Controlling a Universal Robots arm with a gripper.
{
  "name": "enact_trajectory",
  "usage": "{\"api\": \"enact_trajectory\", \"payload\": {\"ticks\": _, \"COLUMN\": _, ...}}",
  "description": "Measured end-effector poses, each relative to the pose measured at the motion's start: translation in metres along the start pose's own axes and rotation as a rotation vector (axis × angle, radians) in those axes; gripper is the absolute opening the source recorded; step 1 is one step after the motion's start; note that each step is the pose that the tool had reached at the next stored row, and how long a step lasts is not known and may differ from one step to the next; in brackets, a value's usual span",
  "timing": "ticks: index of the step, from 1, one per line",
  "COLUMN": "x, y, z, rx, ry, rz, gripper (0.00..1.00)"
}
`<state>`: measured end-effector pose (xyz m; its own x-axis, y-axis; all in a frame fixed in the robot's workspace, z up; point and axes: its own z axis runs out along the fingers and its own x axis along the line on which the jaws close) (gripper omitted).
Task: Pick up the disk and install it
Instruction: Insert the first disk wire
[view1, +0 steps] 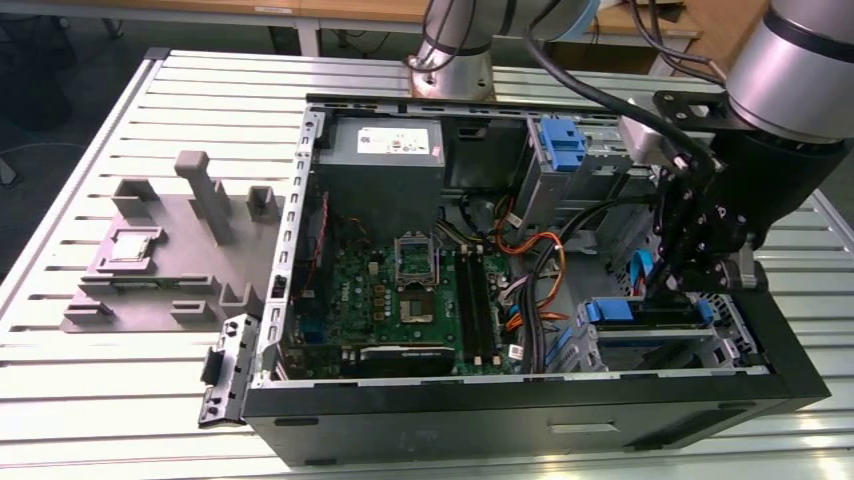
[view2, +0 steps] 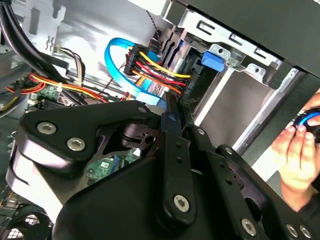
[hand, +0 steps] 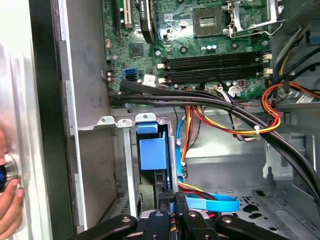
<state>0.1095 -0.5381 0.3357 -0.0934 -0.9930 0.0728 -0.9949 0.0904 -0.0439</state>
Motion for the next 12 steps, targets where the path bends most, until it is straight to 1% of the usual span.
{"api": "enact_trajectory", "payload": {"ticks": 1, "x": 0.0013, "y": -0.0001, "z": 0.0001, "rx": -0.0005, "ry": -0.0053, "rz": 0.000, "gripper": 0.16}}
{"api": "enact_trajectory", "payload": {"ticks": 2, "x": 0.0030, "y": -0.0003, "z": 0.0002, "rx": -0.0007, "ry": -0.0075, "rz": 0.000, "gripper": 0.16}}
{"api": "enact_trajectory", "payload": {"ticks": 5, "x": 0.0056, "y": -0.0005, "z": 0.0003, "rx": -0.0009, "ry": -0.0096, "rz": 0.000, "gripper": 0.16}}
{"api": "enact_trajectory", "payload": {"ticks": 9, "x": 0.0064, "y": -0.0006, "z": 0.0005, "rx": -0.0012, "ry": -0.0130, "rz": -0.001, "gripper": 0.16}}
{"api": "enact_trajectory", "payload": {"ticks": 12, "x": 0.0069, "y": -0.0009, "z": 0.0005, "rx": -0.0009, "ry": -0.0136, "rz": -0.006, "gripper": 0.16}}
